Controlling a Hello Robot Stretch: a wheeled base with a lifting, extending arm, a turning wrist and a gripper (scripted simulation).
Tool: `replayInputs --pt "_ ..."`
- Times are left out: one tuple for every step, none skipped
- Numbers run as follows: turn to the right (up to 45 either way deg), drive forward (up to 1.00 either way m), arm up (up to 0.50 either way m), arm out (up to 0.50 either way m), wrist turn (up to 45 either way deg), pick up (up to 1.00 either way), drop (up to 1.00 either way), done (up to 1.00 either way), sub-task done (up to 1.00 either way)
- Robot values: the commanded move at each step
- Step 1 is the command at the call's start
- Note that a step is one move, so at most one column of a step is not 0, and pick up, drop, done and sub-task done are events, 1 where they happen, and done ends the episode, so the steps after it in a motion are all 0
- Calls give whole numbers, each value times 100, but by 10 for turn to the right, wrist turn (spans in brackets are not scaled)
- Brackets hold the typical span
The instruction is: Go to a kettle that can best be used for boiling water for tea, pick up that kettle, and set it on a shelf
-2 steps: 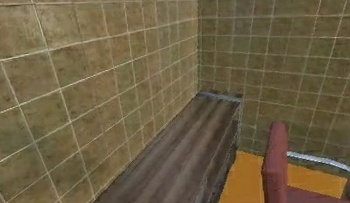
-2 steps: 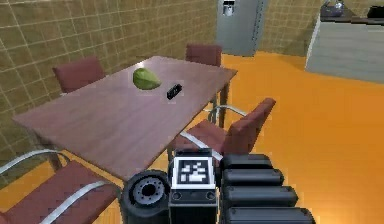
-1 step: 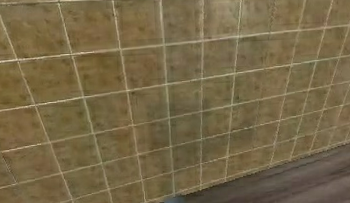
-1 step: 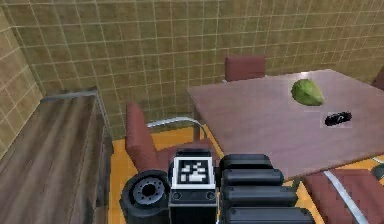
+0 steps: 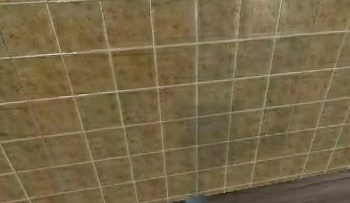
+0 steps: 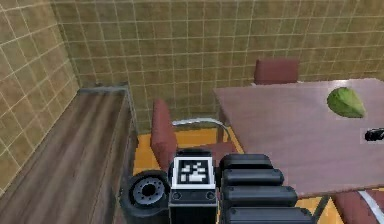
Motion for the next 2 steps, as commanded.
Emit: replayInputs --pt "450 0 0 0 0 0 0 0 0" --pt "60 0 0 0 0 0 0 0 0"
